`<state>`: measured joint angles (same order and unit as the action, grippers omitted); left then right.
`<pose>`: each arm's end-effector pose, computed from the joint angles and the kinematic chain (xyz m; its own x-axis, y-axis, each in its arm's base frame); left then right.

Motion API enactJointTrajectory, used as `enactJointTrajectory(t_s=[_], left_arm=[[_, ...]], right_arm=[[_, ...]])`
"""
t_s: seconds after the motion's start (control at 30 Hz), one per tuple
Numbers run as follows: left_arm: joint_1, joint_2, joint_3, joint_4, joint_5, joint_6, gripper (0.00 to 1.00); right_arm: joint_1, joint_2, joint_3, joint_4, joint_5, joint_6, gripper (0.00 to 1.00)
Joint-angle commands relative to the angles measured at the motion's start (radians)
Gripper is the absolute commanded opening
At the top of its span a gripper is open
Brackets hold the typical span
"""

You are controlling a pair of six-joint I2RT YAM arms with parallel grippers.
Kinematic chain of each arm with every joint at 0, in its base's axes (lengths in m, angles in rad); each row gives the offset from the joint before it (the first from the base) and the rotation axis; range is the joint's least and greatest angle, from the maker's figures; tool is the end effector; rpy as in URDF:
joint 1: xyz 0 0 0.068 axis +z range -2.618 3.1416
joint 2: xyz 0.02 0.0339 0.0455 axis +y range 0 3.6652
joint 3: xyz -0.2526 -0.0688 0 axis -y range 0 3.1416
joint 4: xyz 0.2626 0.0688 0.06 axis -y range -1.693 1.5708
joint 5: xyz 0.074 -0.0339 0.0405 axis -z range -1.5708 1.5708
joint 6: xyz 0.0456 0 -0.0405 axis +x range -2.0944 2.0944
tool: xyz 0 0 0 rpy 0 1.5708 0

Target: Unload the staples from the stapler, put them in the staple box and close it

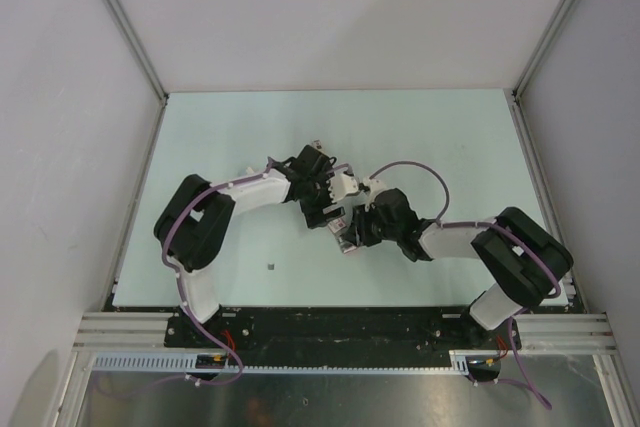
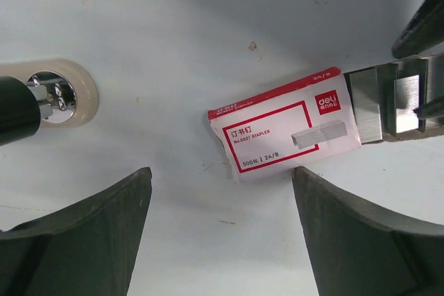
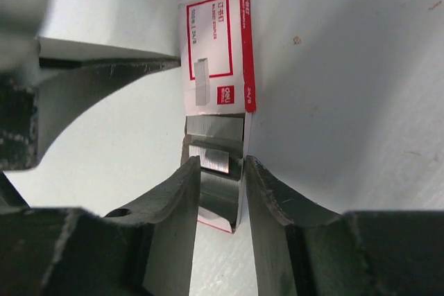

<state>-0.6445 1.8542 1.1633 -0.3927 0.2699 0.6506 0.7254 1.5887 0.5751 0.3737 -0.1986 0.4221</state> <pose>0.3016 -0.2419 0.1307 -0.1509 0.8437 -0.5152 0.9680 0.2319 0.0961 0.2256 0.2121 0.1040 -0.7225 -0.1039 -0.6835 -0.5183 0.7357 0.4361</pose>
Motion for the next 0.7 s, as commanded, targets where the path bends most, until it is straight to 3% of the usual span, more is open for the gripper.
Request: enactJointTrajectory(t_s=[0.0,0.17,0.33,0.5,0.67], left_arm=[[0.006,0.008,0.038,0.016,0.016,-0.021,0.88],[0.010,-0.026,0.017,0.007,0.035,-0.004,0.88],[0.037,-0.037,0.017,-0.014,0.068,-0.005,0.88],[0.049,-0.023,0.059,-0.049,0.097,-0.007,0.88],[0.049,-0.004,0.090,-0.085,0.118,0.010,0.87]], right_arm=[[0.032,-0.027,-0.042,-0.096,0.016,-0.017,0.40],[0.032,-0.083,-0.071,-0.090,0.062,0.001,0.60],[0.034,-0.191,-0.150,-0.054,0.101,0.022,0.63],[0.093,-0.285,-0.205,-0.105,0.224,0.045,0.54],[0.129,-0.323,-0.250,-0.105,0.281,0.090,0.26]])
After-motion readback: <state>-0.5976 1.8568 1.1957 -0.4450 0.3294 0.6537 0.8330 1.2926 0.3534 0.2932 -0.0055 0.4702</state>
